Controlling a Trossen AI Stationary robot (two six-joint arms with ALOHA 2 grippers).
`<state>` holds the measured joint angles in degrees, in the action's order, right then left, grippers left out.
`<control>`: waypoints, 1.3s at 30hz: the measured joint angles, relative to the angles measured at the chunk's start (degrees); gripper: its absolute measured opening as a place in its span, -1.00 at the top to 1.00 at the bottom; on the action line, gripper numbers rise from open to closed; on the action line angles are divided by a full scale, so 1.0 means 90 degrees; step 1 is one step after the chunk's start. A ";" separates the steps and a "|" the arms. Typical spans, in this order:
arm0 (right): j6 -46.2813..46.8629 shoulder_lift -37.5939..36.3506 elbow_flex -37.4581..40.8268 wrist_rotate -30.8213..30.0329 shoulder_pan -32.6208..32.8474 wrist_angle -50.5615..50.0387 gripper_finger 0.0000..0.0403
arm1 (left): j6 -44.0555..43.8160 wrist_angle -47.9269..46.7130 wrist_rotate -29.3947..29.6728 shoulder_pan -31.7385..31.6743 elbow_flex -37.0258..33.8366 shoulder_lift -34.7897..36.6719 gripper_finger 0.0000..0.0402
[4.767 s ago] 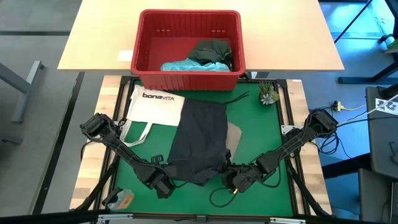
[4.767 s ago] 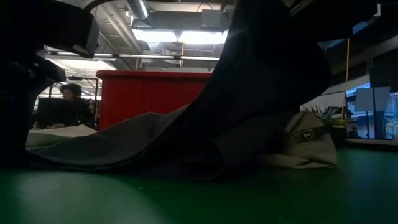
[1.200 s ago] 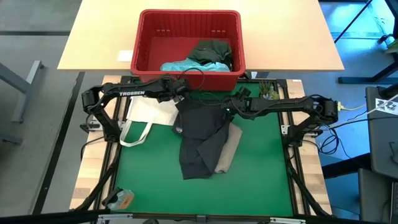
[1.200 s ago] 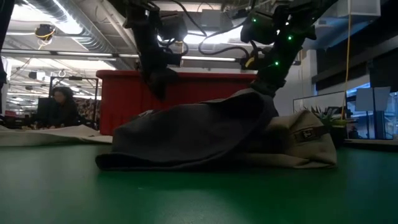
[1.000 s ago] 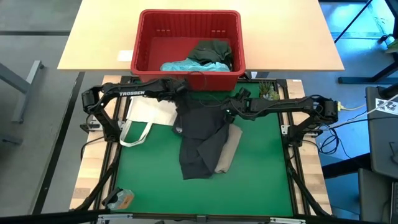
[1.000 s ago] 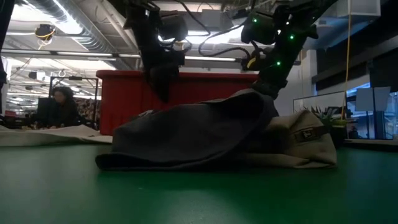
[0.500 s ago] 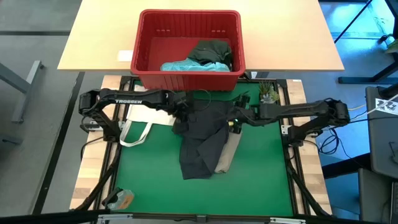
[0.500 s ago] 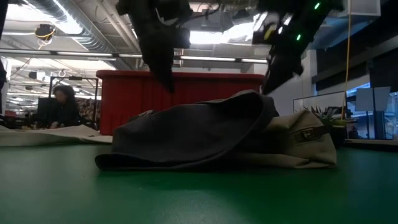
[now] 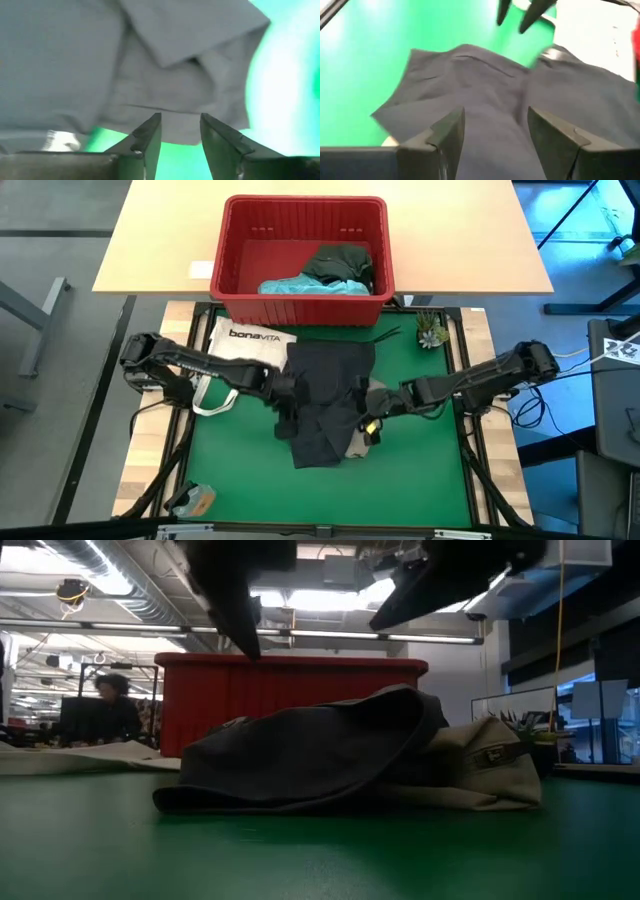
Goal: Fold Laundry from Bin
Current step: Fold the black shorts from the red laundry bin
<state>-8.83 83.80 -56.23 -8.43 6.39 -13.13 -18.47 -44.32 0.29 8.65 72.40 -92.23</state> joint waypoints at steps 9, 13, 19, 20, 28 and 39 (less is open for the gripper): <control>-0.0408 0.0881 -0.0331 0.0377 -0.0027 0.0123 -0.07 | -0.1225 0.0029 0.0024 0.1008 0.0000 0.0000 0.01; -0.0411 0.1358 -0.1126 0.0569 -0.0180 -0.0485 -0.07 | -0.1574 0.0042 0.0234 0.1311 0.0000 0.0000 -0.01; -0.0580 0.2194 -0.2463 0.0575 -0.0360 -0.2116 -0.07 | -0.1871 0.0023 0.0287 0.1624 0.0000 0.0000 0.00; -0.0586 0.2311 -0.2644 0.0573 -0.0404 -0.2182 -0.07 | -0.1927 0.0022 0.0290 0.1671 0.0000 0.0000 0.00; -0.1054 0.2991 -0.3240 0.0697 -0.0606 -0.2383 -0.07 | -0.2313 -0.0088 0.0287 0.2088 0.0000 -0.0001 0.00; -0.1067 0.3304 -0.3264 0.1304 -0.1078 -0.2824 -0.07 | -0.2438 -0.0126 0.0693 0.2534 0.0000 -0.0001 0.00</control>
<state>-18.43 113.54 -85.60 3.31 -3.31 -38.55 -40.41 -45.45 6.53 31.46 72.40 -92.23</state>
